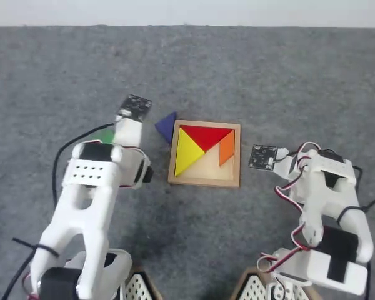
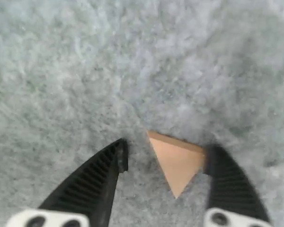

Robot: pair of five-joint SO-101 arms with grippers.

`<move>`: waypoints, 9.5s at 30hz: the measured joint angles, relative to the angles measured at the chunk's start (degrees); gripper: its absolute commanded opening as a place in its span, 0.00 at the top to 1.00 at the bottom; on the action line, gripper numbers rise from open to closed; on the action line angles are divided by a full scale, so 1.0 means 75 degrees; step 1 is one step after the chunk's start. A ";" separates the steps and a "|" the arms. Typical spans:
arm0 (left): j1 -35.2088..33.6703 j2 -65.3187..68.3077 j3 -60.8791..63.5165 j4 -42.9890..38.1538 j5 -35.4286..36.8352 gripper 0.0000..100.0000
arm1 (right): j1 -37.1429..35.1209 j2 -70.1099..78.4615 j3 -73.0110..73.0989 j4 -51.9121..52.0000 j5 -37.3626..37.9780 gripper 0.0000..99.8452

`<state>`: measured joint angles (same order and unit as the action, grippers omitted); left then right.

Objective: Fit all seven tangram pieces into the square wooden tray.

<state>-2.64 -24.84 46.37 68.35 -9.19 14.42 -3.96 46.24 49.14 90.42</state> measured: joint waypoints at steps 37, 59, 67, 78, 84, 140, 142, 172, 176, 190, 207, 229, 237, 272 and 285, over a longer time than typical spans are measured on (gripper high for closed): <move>-0.0516 0.0000 0.0774 -0.0668 0.0035 0.81 | -0.3563 -0.2391 -0.2215 0.2626 -0.1606 0.97; -0.0563 0.0000 0.0774 -0.0668 0.0059 0.80 | -0.4935 0.3833 -0.6681 0.2989 -0.0152 0.97; -0.0563 0.0000 0.0774 -0.0668 0.0059 0.80 | -0.5169 0.4806 -0.7982 0.3634 0.0516 0.96; -0.0563 0.0000 0.0774 -0.0668 0.0059 0.80 | -0.5544 0.4864 -0.8369 0.4044 0.0574 0.87; -0.0563 0.0000 0.0774 -0.0668 0.0070 0.80 | -0.5533 0.4864 -0.8592 0.4056 0.0527 0.87; -0.0563 0.0000 0.0856 -0.0668 0.0070 0.80 | -0.5568 0.1430 -0.6166 0.3610 -0.6306 0.77; -0.0563 0.0000 0.0856 -0.0668 0.0070 0.80 | -0.5568 0.1137 -0.4888 0.2544 -0.6974 0.77; -0.0070 -0.0012 0.1149 -0.0903 0.0047 0.80 | -0.5697 0.1325 -0.2942 -0.0152 -0.9166 0.77; -0.0070 -0.0012 0.1149 -0.0903 0.0047 0.80 | -0.5697 0.1172 -0.2766 -0.0152 -0.9166 0.77; -0.0082 -0.0012 0.1149 -0.0903 0.0059 0.80 | -0.5251 0.1172 -0.2391 -0.0152 -0.9166 0.77; -0.0082 -0.0012 0.1149 -0.0903 0.0070 0.80 | -0.4525 0.2004 -0.3575 -0.0152 -0.8944 0.77; -0.0082 -0.0012 0.1149 -0.0903 0.0070 0.80 | -0.5333 0.1149 -0.2098 -0.0399 -0.9213 0.77; -0.0082 -0.0012 0.1149 -0.0903 0.0070 0.80 | -0.4923 0.1829 -0.2766 -0.0445 -0.9213 0.77; -0.1137 0.0094 -0.0668 -0.0059 -0.0375 0.80 | -0.2532 -0.4818 0.1758 0.0774 -0.9541 0.77; -0.2075 0.4501 -0.5345 0.1430 0.0797 0.80 | -0.2274 -0.4911 0.3177 -0.0199 -0.9635 0.77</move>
<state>-18.20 8.92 6.29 79.08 -3.21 -2.64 -40.79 70.07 47.65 18.15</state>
